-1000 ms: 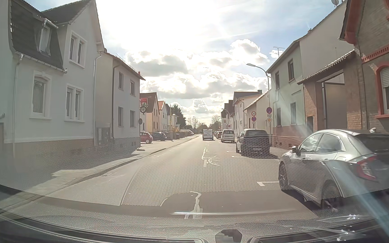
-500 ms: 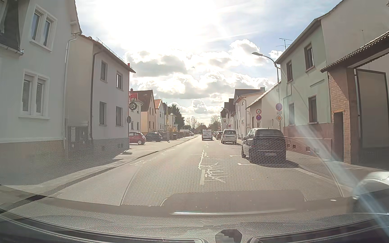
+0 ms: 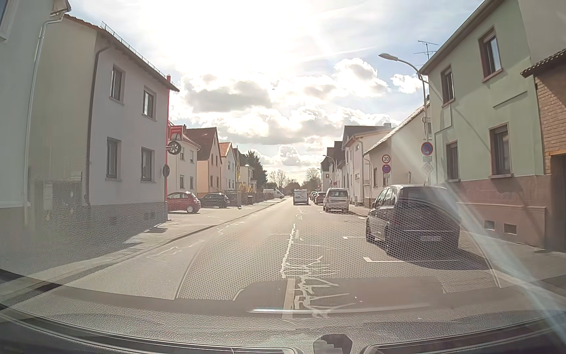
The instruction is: Follow the waypoints while adhering to traffic rules and regulations
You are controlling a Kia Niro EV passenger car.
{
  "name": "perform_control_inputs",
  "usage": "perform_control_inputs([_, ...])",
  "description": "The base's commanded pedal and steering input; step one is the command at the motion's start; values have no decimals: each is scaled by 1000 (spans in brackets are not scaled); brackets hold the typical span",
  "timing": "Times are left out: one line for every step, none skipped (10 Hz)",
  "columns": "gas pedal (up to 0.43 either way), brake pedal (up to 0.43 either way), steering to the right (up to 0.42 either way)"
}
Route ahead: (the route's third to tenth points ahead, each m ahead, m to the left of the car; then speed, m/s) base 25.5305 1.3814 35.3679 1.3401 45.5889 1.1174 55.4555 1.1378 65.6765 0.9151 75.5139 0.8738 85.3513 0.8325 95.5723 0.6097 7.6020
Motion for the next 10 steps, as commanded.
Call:
perform_control_inputs([28, 0, 0])
perform_control_inputs([28, 0, -1])
perform_control_inputs([28, 0, -1])
perform_control_inputs([28, 0, -1])
perform_control_inputs([28, 0, 0])
perform_control_inputs([28, 0, 0])
perform_control_inputs([28, 0, 0])
perform_control_inputs([28, 0, 0])
perform_control_inputs([28, 0, 0])
perform_control_inputs([28, 0, 0])
